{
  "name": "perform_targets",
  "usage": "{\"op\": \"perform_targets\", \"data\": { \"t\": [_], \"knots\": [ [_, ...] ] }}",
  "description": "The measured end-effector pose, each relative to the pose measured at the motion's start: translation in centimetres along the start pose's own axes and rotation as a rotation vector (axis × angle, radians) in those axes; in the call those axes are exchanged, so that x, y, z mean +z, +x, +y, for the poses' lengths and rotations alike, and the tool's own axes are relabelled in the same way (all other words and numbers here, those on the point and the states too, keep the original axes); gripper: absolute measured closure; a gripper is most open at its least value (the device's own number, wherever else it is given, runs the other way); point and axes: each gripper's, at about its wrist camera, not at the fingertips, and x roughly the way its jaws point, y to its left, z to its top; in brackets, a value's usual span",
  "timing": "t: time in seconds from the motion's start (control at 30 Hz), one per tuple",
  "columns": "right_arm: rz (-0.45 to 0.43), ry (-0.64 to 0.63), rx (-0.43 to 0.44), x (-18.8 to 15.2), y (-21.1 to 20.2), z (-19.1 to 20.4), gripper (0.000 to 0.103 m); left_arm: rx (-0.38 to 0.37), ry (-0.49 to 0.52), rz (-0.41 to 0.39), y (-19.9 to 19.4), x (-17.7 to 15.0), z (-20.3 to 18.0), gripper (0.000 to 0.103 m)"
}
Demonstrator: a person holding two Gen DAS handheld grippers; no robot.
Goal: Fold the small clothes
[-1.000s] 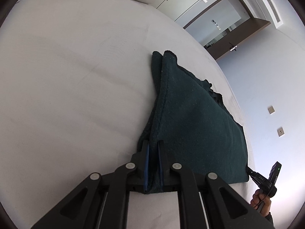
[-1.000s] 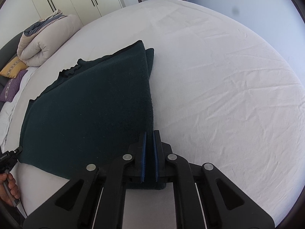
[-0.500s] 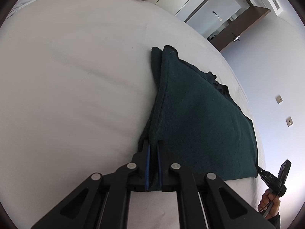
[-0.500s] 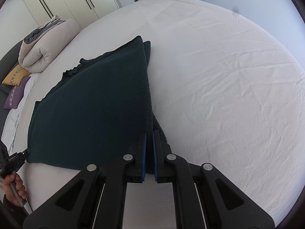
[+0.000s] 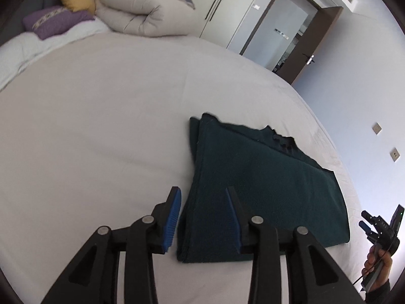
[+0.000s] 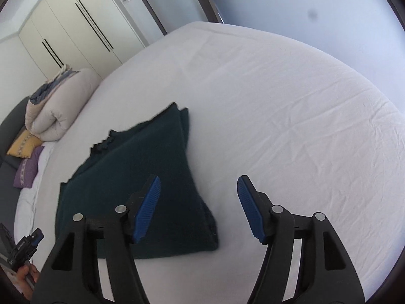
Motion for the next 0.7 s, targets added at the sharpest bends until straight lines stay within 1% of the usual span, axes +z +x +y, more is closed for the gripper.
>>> {"op": "perform_targets", "data": {
  "t": [0.03,0.1,0.17,0.27,0.33,0.37,0.43,0.47,0.5,0.53,0.57,0.6,0.63,0.7],
  "knots": [
    [0.021,-0.015,0.063,0.3,0.6,1.2,0.04,-0.02,0.041,-0.013,0.2,0.7,-1.4,0.061],
    [0.08,-0.03,0.198,0.7,2.5,3.9,0.042,-0.032,0.115,-0.021,1.5,2.1,-4.4,0.053],
    [0.121,-0.031,0.297,1.1,4.9,6.7,0.044,-0.05,0.175,0.004,4.1,3.3,-6.8,0.05],
    [0.189,-0.035,0.352,1.6,9.4,10.8,0.051,-0.034,0.228,0.035,8.6,4.8,-9.0,0.05],
    [0.261,-0.01,0.423,1.5,12.6,13.1,0.051,0.009,0.268,0.053,11.2,5.5,-9.9,0.05],
    [0.297,0.002,0.439,1.4,14.3,14.2,0.051,0.027,0.273,0.072,12.6,5.8,-9.9,0.05],
    [0.339,0.003,0.458,1.3,17.2,16.1,0.051,0.049,0.258,0.105,14.7,5.9,-9.1,0.05],
    [0.359,0.002,0.484,1.3,18.5,16.8,0.051,0.066,0.247,0.126,15.7,5.8,-8.5,0.05],
    [0.367,0.006,0.491,0.6,19.6,17.4,0.051,0.078,0.23,0.15,16.7,5.5,-7.5,0.05],
    [0.372,0.013,0.476,0.6,20.7,17.5,0.053,0.057,0.199,0.163,17.3,5.0,-6.3,0.048],
    [0.369,0.026,0.459,0.7,21.6,17.2,0.062,0.006,0.162,0.149,17.2,4.6,-5.1,0.049],
    [0.361,0.046,0.464,0.9,22.2,16.4,0.067,-0.034,0.139,0.129,17.0,4.4,-4.3,0.05],
    [0.354,0.074,0.474,1.3,22.7,15.6,0.074,-0.055,0.129,0.121,16.8,4.2,-3.8,0.051],
    [0.325,0.146,0.506,2.4,23.7,13.5,0.079,-0.075,0.129,0.11,16.5,4.0,-3.5,0.051]
  ]
}}
